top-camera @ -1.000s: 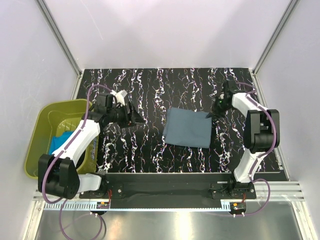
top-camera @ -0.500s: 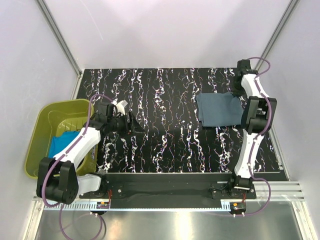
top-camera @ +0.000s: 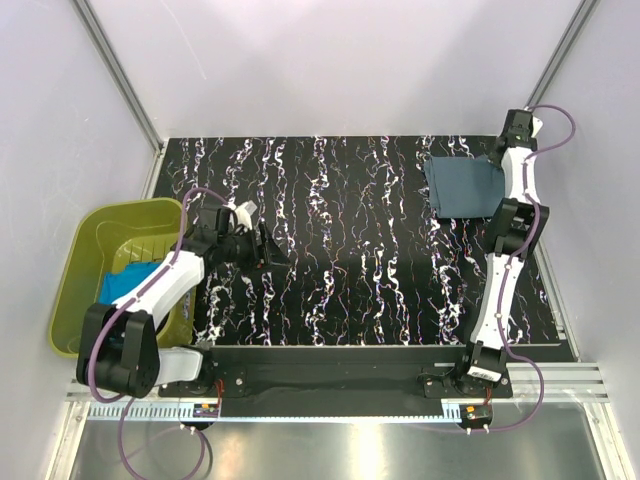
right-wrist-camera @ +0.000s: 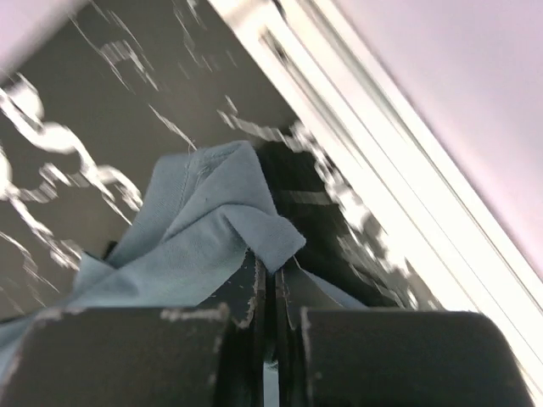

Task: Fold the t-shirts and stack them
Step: Neatly place the folded tshirt to the corner

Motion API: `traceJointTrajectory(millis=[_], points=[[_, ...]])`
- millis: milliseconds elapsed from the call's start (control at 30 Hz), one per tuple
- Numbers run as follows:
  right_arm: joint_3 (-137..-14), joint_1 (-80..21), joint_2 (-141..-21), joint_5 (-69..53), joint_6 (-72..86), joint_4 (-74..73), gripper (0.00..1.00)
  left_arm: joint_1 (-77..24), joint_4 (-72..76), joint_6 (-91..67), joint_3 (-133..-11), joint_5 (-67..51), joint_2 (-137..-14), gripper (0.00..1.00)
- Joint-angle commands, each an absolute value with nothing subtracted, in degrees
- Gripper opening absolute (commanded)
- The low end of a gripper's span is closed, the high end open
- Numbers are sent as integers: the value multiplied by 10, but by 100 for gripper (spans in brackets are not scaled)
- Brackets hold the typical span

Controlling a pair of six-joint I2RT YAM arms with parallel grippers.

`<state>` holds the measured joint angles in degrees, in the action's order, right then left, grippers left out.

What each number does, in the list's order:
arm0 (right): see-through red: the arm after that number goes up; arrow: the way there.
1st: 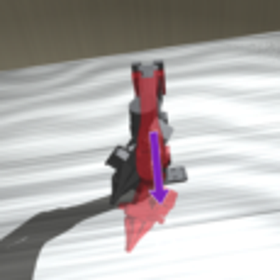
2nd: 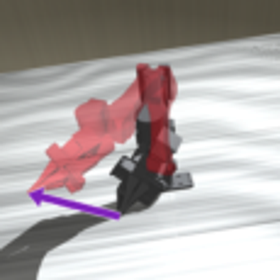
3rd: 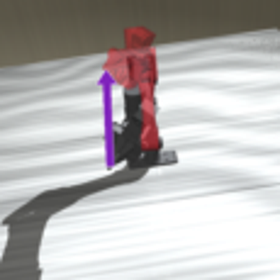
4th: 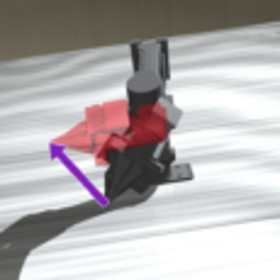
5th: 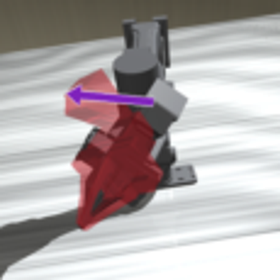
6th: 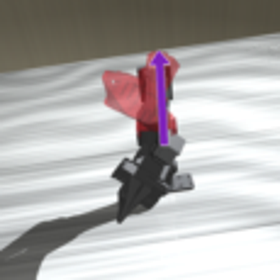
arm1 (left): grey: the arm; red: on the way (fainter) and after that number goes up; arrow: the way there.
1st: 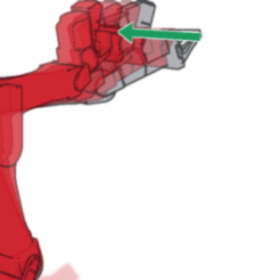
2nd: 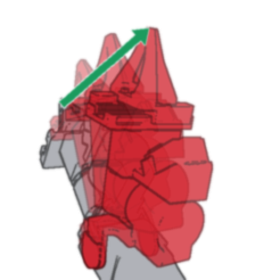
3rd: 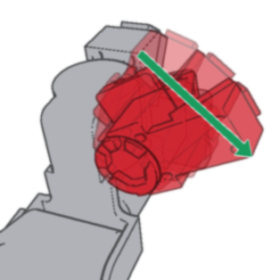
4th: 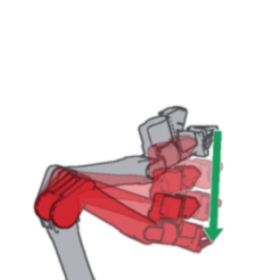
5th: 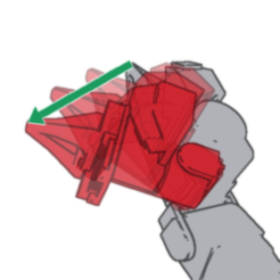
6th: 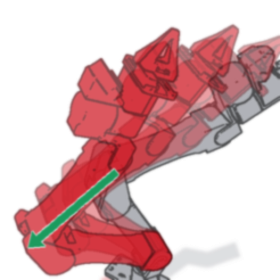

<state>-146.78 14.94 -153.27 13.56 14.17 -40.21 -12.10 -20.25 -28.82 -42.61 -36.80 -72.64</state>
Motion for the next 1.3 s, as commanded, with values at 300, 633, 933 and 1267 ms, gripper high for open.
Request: traceJointTrajectory(millis=[300, 633, 933, 1267], points=[[-1569, 165, -1612, 125, 242, -250, 0, -127, -169, -317, -454, -340, -772, 69], [-1620, 169, -1679, 127, 387, -192, 0, -159, -160, -337, -476, -319, -803, 69], [-1614, 178, -1689, 116, 391, -152, 0, -179, -152, -354, -481, -306, -817, 69], [-1625, 212, -1632, 121, 258, -164, 72, -195, -165, -367, -498, -299, -789, 69]])
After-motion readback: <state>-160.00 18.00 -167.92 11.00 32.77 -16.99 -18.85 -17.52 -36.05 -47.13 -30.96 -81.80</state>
